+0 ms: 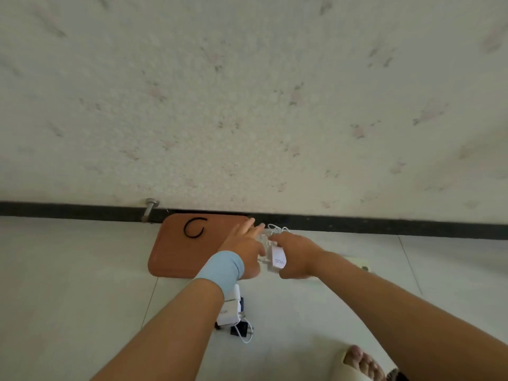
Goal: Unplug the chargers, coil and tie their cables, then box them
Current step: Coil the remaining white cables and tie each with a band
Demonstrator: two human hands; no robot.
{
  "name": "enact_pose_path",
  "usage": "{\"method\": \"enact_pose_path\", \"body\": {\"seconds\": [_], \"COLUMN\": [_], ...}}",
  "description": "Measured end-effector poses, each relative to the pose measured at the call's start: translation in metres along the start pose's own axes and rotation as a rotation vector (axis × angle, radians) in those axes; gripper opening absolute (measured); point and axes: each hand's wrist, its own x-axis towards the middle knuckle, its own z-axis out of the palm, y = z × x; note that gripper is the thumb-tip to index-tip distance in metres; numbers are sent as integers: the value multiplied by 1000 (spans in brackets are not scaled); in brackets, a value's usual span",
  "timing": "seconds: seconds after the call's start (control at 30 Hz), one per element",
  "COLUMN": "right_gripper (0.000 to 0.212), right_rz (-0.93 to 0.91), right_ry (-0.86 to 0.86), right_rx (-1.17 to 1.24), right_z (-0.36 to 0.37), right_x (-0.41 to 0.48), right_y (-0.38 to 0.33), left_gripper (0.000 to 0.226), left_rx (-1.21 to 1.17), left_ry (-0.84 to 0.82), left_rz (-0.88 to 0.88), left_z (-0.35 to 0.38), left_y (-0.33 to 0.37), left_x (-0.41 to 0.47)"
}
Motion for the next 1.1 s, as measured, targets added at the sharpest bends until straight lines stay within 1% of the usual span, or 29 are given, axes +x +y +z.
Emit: {"method": "enact_pose_path", "body": {"seconds": [0.03,0.1,0.17,0.27,0.33,0.37,0.47,0.5,0.57,0.6,0.67,0.73,0.77,0.83,0.9,0.93,1.0,1.1], "right_gripper": [86,82,77,64,52,50,59,53,31,23,16,6,8,13,26,29,27,23], "right_rz": [-5,2,17,21,17,17,-30,-58,-107,-113,-104,-97,-107,-145,-174,-184,-216,-231], "right_ry": [1,11,54,112,127,133,150,147,128,118,108,122,132,134,142,154,197,294], "right_rx": [3,59,165,352,481,544,722,771,836,842,818,824,858,960,1075,1130,1214,1268], "right_z": [-14,-39,-62,-95,-114,-123,-148,-156,-169,-174,-183,-191,-195,-204,-213,-218,-226,-235], "right_x": [-9,-28,-46,-73,-91,-101,-125,-131,-142,-146,-150,-154,-155,-158,-160,-159,-158,-158], "right_y": [-5,-14,-23,-41,-55,-62,-81,-87,-97,-101,-104,-102,-101,-102,-102,-100,-97,-92], "left_gripper": [40,34,31,29,25,23,22,22,22,20,13,8,8,11,21,28,37,37], "left_rx": [70,173,165,-75,-260,-335,-490,-519,-583,-613,-633,-594,-593,-668,-746,-765,-776,-617], "left_ry": [13,37,82,207,252,273,395,441,510,533,572,585,581,560,569,566,517,393], "left_rz": [6,-6,-32,-32,-33,-22,-18,-23,-20,-8,33,59,68,85,68,46,-15,-84], "left_z": [-12,-40,-70,-113,-139,-151,-183,-189,-198,-202,-211,-219,-222,-225,-231,-234,-239,-239], "left_y": [3,9,17,30,38,41,49,51,52,53,55,56,58,58,55,53,46,35], "left_x": [-6,-17,-33,-60,-78,-85,-108,-115,-124,-127,-131,-132,-133,-132,-131,-130,-130,-121]}}
